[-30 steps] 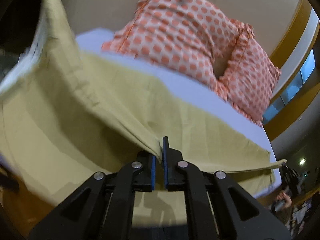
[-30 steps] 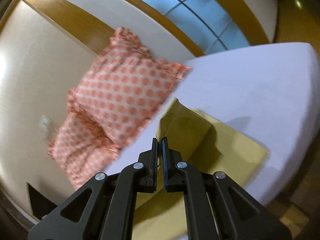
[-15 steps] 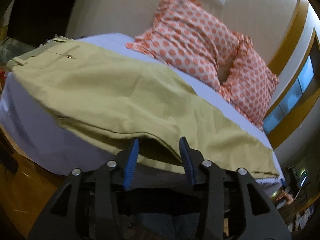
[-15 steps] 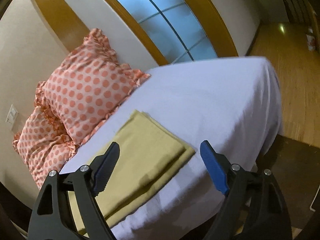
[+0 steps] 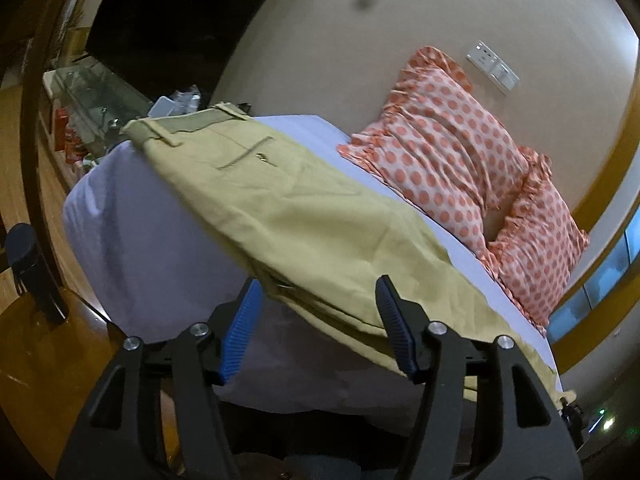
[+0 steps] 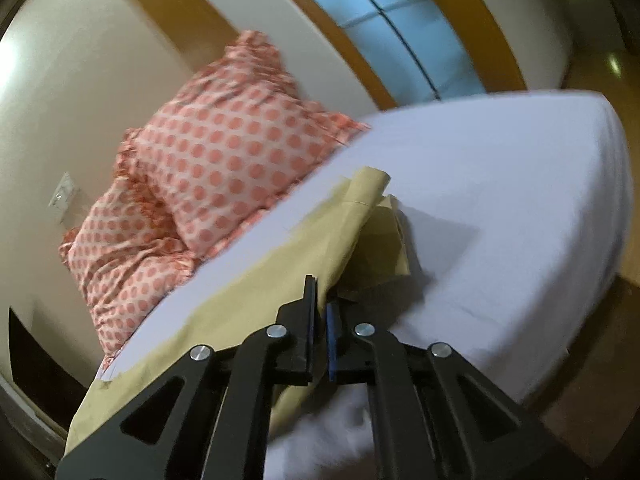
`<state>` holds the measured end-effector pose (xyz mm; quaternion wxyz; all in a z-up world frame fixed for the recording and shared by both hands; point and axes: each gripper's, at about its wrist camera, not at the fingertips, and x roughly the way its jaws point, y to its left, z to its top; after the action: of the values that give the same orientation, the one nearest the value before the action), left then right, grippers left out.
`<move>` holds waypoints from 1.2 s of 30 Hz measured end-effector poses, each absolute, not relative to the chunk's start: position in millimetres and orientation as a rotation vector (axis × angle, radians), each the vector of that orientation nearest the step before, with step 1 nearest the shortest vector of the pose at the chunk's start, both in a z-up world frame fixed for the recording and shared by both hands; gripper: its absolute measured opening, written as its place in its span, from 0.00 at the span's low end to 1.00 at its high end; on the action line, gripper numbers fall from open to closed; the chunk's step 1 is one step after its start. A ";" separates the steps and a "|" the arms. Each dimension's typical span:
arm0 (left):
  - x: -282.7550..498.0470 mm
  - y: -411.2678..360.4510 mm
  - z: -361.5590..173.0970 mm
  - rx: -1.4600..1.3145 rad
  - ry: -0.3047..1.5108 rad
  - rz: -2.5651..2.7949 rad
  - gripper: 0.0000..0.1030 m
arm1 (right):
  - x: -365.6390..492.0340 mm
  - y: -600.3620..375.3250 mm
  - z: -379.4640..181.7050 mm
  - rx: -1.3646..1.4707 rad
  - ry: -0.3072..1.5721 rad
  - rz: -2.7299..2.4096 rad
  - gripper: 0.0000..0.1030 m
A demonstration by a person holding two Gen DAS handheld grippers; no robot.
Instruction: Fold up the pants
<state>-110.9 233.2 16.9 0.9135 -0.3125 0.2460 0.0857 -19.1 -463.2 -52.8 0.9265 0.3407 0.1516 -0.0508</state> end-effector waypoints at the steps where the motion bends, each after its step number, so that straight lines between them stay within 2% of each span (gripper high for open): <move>1: -113.2 236.8 15.8 -0.650 0.503 0.182 0.60 | -11.7 -452.8 -39.2 0.678 0.297 -0.065 0.05; 5: -121.1 246.0 11.8 -0.666 0.486 0.204 0.67 | 23.8 -369.7 27.1 0.569 0.262 0.219 0.04; 8: -126.8 250.0 5.1 -0.691 0.491 0.202 0.70 | 42.5 -268.8 59.5 0.450 0.302 0.516 0.04; 11: -130.5 253.2 -0.8 -0.702 0.499 0.201 0.77 | 52.8 -147.9 49.0 0.263 0.497 0.782 0.04; 14: -129.0 260.3 -7.9 -0.740 0.518 0.148 0.80 | 50.5 -84.6 22.1 0.106 0.675 0.852 0.08; 16: -124.5 266.7 -14.2 -0.780 0.530 0.090 0.84 | 40.9 -73.7 12.4 0.096 0.714 0.867 0.26; 18: -115.3 273.7 -22.2 -0.824 0.548 0.054 0.85 | 34.2 -86.8 17.9 0.141 0.676 0.845 0.85; 19: -112.2 275.6 -25.1 -0.841 0.551 0.047 0.85 | 29.4 -97.9 22.7 0.171 0.637 0.827 0.90; 26: -81.1 282.7 -37.7 -0.932 0.572 -0.007 0.85 | 34.2 -142.5 32.5 0.258 0.598 0.747 0.90; 35: -55.3 292.3 -1.1 -0.906 0.537 0.033 0.84 | 41.7 -146.3 14.9 0.312 0.643 0.730 0.91; 36: -50.8 298.8 -3.8 -0.924 0.542 0.048 0.79 | 42.8 -148.2 12.4 0.324 0.648 0.729 0.91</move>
<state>-50.8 298.8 -3.8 0.8598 -0.4400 0.2580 0.0231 42.8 -148.2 12.4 0.8708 0.1551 0.3099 0.3487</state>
